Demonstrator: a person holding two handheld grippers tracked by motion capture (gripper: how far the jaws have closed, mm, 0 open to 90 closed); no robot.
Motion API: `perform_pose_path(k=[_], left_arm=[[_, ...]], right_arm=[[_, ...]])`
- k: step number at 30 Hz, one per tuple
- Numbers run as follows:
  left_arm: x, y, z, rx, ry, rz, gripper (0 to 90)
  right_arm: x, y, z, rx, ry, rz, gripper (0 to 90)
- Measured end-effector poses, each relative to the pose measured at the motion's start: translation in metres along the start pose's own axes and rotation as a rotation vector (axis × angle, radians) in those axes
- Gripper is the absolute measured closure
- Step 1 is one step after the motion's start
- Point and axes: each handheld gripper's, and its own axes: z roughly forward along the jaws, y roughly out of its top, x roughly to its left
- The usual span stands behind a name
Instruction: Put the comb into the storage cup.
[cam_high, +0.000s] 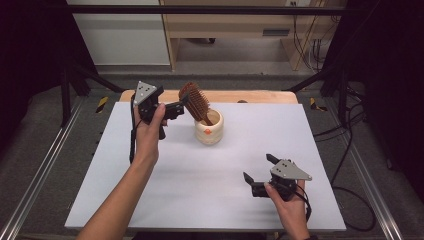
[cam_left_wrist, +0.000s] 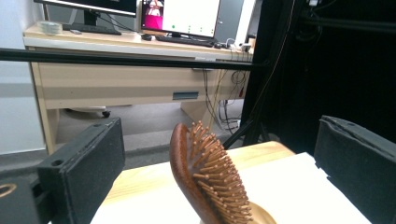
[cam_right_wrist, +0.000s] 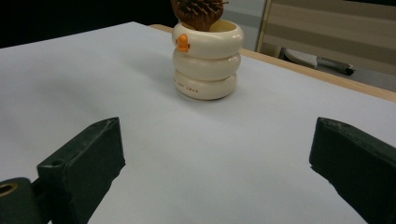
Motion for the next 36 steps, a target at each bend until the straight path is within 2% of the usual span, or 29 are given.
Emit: perform_pose_path(k=[7,14,20,26,30,36], left_arm=[[-0.003,0.008,-0.017,-0.008,-0.008,0.018,1.3],[0.002,0.012,-0.027,-0.010,-0.011,0.066,1.1],[0.008,0.010,-0.032,-0.014,0.000,0.031,1.0],[0.010,0.011,-0.038,-0.005,-0.002,0.024,0.9],[0.013,0.010,-0.043,0.000,0.014,0.041,0.9],[0.022,0.005,-0.052,0.001,0.030,0.020,0.9]], right_arm=[[0.002,0.000,-0.002,-0.005,-0.001,0.000,3.7],[0.001,0.000,0.000,-0.001,0.000,-0.006,3.7],[0.002,0.000,0.000,-0.003,0.003,-0.007,3.7],[0.002,0.001,0.000,-0.004,0.007,-0.007,3.7],[0.002,0.001,0.000,-0.005,0.007,-0.006,3.7],[0.001,0.001,0.000,-0.005,0.006,-0.005,3.7]])
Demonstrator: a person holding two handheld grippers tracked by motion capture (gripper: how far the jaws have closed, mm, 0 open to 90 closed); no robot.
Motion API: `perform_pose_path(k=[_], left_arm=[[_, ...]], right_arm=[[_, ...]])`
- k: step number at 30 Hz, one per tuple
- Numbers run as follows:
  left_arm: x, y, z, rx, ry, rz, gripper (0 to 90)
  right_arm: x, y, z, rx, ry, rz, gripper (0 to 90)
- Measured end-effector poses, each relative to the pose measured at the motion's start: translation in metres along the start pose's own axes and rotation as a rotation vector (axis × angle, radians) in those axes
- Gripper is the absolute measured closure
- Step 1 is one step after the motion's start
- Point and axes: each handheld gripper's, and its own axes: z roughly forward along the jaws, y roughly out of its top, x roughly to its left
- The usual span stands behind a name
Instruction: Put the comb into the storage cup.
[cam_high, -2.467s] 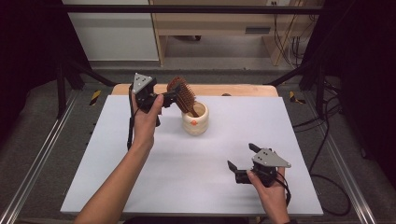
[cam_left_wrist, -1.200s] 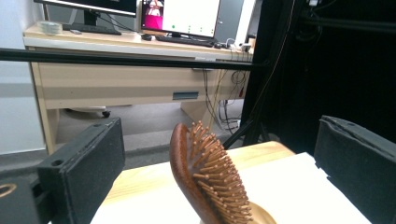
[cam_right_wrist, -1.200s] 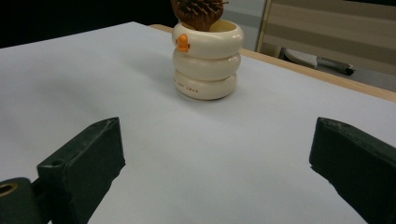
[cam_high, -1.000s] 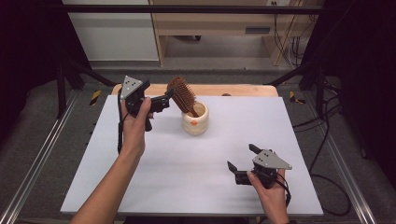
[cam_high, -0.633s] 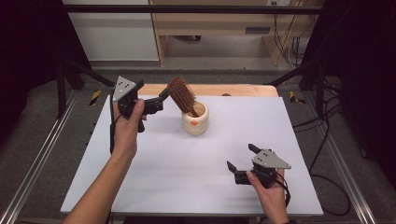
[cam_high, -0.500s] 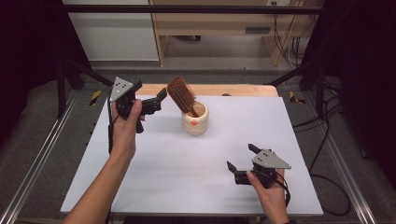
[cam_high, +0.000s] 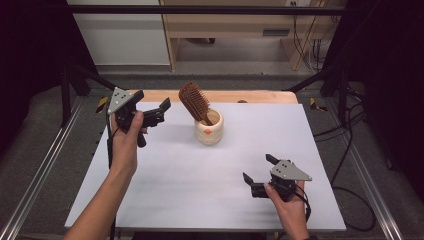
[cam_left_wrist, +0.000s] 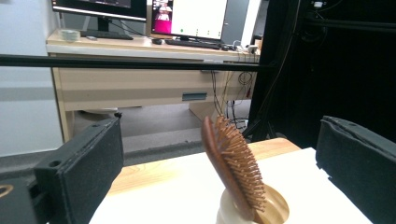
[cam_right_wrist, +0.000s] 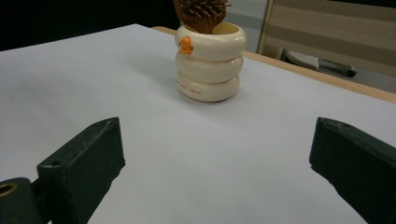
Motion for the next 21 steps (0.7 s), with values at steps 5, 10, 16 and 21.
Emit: perform_pose_path(k=[5,10,16,21], left_arm=[[0.007,-0.002,-0.007,-0.002,0.016,-0.006,0.9],[0.013,-0.005,-0.013,-0.007,0.019,-0.015,1.0],[0.019,-0.007,-0.020,-0.010,0.031,-0.019,1.0],[0.022,-0.008,-0.025,-0.013,0.035,-0.024,1.0]], right_arm=[[0.000,0.000,0.000,0.000,0.001,0.001,3.7],[0.000,0.000,0.001,-0.002,-0.001,0.002,3.7],[0.000,0.000,0.001,-0.002,-0.001,0.003,3.7],[0.000,0.000,0.001,-0.002,0.000,0.003,3.7]])
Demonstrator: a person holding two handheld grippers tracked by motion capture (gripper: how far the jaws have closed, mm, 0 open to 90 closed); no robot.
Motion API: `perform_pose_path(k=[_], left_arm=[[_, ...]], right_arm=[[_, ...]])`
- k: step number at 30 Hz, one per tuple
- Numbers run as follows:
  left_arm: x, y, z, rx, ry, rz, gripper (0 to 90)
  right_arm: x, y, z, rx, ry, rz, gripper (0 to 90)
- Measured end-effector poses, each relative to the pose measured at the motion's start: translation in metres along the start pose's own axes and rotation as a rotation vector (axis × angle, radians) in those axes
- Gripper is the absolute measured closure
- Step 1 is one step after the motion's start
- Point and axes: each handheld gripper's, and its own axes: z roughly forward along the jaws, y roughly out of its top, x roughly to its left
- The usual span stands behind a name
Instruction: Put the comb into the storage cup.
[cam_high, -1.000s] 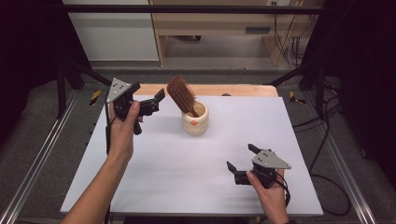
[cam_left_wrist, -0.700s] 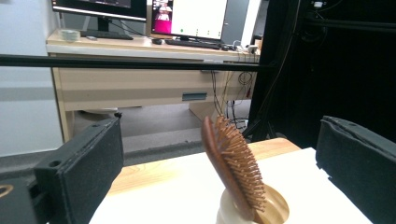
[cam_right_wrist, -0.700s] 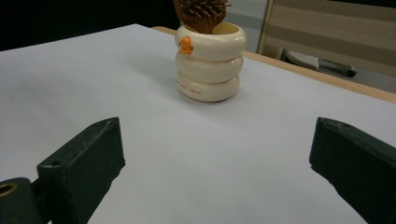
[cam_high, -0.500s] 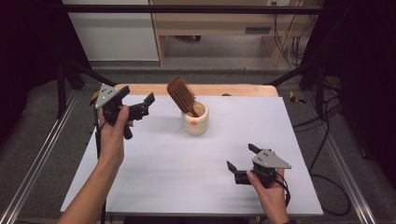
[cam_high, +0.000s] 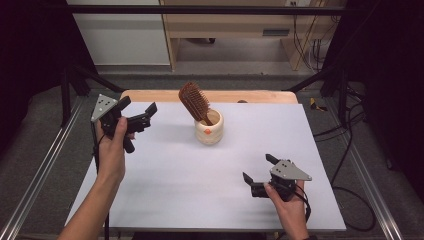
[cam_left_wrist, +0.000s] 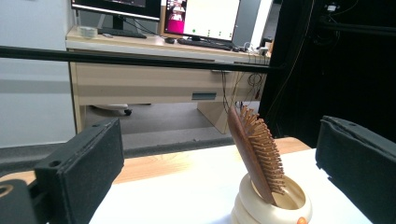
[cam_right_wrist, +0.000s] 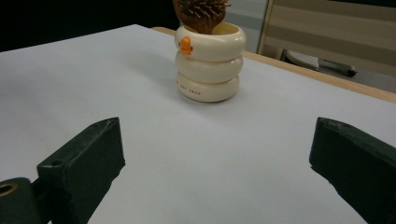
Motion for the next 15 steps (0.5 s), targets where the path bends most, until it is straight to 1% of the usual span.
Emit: perform_pose_path(k=[7,15], left_arm=[[0.003,-0.001,-0.006,-0.001,0.002,0.003,0.9],[0.005,-0.002,-0.017,-0.004,0.007,0.022,1.0]], right_arm=[[0.000,0.000,0.000,0.000,0.001,0.001,3.7],[0.000,0.000,0.000,0.003,0.002,0.000,3.7]])
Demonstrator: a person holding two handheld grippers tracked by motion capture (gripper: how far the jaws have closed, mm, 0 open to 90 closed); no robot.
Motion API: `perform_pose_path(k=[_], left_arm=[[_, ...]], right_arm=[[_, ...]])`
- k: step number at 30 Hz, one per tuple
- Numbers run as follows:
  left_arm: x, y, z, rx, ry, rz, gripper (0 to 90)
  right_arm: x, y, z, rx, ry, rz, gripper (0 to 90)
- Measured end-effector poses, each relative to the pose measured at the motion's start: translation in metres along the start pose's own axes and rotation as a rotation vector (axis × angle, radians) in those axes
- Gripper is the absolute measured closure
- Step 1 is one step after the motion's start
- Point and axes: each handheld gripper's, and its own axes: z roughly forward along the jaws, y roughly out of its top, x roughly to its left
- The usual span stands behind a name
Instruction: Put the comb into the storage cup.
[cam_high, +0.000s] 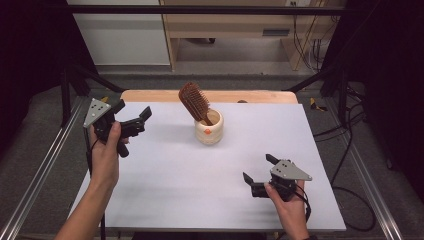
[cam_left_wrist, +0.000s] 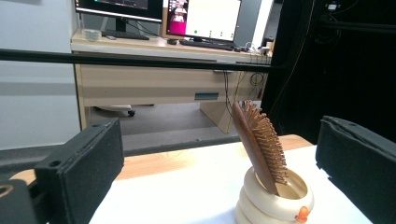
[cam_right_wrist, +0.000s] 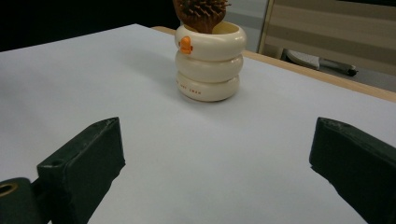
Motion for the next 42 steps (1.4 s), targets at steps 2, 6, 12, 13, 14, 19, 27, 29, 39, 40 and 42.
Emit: perform_pose_path(k=[2,6,12,13,14,19,27,29,39,40,42], left_arm=[[0.001,-0.001,-0.003,0.000,0.003,0.004,0.9],[0.004,-0.002,-0.007,0.000,0.007,0.007,0.9],[0.007,-0.004,-0.014,0.002,0.013,0.020,0.9],[0.007,-0.005,-0.016,0.001,0.014,0.019,0.9],[0.008,-0.005,-0.017,0.001,0.014,0.020,0.9],[0.010,-0.006,-0.024,0.004,0.015,0.028,0.9],[0.013,-0.003,-0.035,0.001,0.014,0.039,0.9],[0.014,-0.004,-0.037,0.003,0.013,0.040,0.9],[0.017,-0.011,-0.048,0.008,0.013,0.051,0.9],[0.017,-0.011,-0.049,0.010,0.013,0.050,0.9],[0.018,-0.012,-0.051,0.008,0.014,0.049,0.9]], right_arm=[[0.000,0.000,0.000,0.001,-0.001,-0.001,3.8],[0.000,0.000,0.000,0.002,-0.003,0.001,3.8],[-0.002,0.000,-0.002,-0.002,-0.008,0.006,3.8],[-0.003,0.000,-0.003,-0.005,-0.011,0.009,3.8],[-0.005,-0.001,-0.003,-0.006,-0.013,0.012,3.8],[-0.007,-0.001,-0.006,-0.012,-0.017,0.024,3.8],[-0.008,-0.001,-0.006,-0.010,-0.014,0.024,3.8],[-0.008,-0.001,-0.006,-0.008,-0.014,0.022,3.8],[-0.010,-0.002,-0.007,-0.009,-0.015,0.022,4.3],[-0.010,-0.002,-0.008,-0.009,-0.015,0.022,4.3],[-0.010,-0.002,-0.008,-0.009,-0.015,0.022,4.3]])
